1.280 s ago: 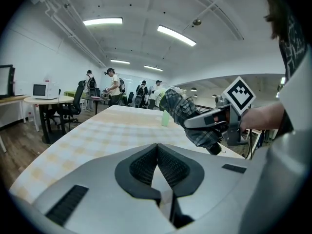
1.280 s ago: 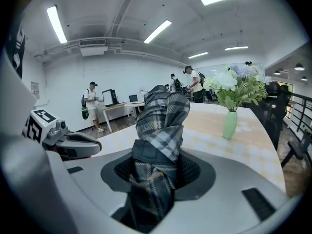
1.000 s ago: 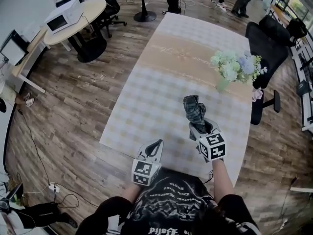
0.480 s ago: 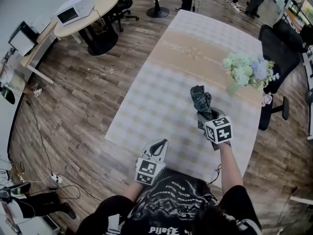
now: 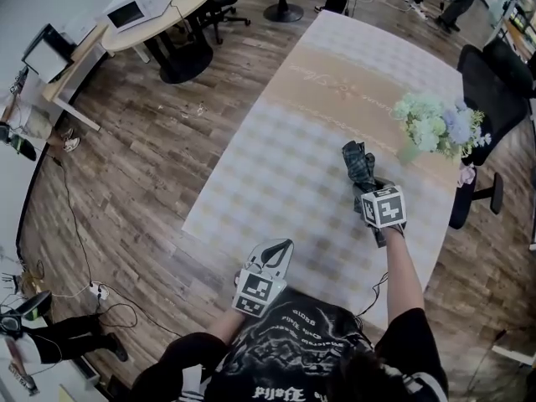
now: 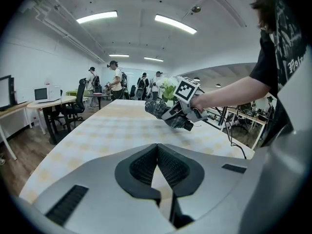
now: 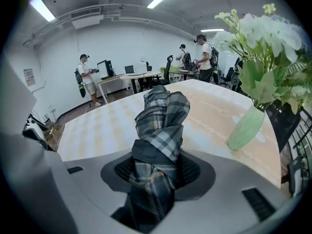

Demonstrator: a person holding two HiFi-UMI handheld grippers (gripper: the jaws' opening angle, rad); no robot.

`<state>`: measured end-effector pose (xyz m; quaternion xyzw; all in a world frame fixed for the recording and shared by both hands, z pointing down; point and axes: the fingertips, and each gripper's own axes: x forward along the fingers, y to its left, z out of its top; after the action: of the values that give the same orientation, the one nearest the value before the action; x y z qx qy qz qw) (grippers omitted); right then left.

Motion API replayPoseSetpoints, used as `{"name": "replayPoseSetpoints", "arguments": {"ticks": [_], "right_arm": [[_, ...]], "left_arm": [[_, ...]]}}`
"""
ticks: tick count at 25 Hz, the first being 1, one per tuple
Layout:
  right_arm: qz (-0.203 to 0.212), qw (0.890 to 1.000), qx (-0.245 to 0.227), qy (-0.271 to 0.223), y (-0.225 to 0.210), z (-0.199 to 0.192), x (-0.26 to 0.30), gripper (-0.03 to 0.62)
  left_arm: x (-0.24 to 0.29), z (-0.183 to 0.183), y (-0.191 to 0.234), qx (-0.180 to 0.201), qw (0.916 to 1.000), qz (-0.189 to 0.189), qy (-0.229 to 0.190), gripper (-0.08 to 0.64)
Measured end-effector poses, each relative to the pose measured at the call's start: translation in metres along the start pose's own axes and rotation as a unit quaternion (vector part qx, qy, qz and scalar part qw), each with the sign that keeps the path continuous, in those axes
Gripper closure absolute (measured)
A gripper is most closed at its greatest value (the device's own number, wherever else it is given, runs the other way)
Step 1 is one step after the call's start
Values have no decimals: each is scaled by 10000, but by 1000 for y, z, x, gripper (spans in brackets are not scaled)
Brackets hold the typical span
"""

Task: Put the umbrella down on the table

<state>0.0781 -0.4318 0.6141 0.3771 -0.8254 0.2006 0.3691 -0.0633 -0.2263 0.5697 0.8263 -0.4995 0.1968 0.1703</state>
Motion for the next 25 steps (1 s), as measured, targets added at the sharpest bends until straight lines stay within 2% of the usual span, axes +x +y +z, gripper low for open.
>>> {"name": "replayPoseSetpoints", "arguments": {"ticks": [3, 7, 11, 17, 25], "right_arm": [[-17, 9997, 133, 185, -6, -3, 15, 402], [1, 9989, 296, 366, -11, -9, 29, 402], [-180, 9977, 202, 621, -23, -15, 33, 402], [-149, 9963, 343, 774, -32, -26, 42, 402], [-77, 9958, 440, 798, -34, -28, 46, 399]], "left_arm": [[0, -3, 8, -77, 10000, -34, 51, 540], [-1, -11, 25, -524, 9986, 91, 81, 540], [-4, -13, 33, -862, 9958, 267, 120, 540], [-3, -17, 33, -903, 9952, 317, 193, 540], [-1, -25, 37, -1165, 9921, 397, 232, 540]]}}
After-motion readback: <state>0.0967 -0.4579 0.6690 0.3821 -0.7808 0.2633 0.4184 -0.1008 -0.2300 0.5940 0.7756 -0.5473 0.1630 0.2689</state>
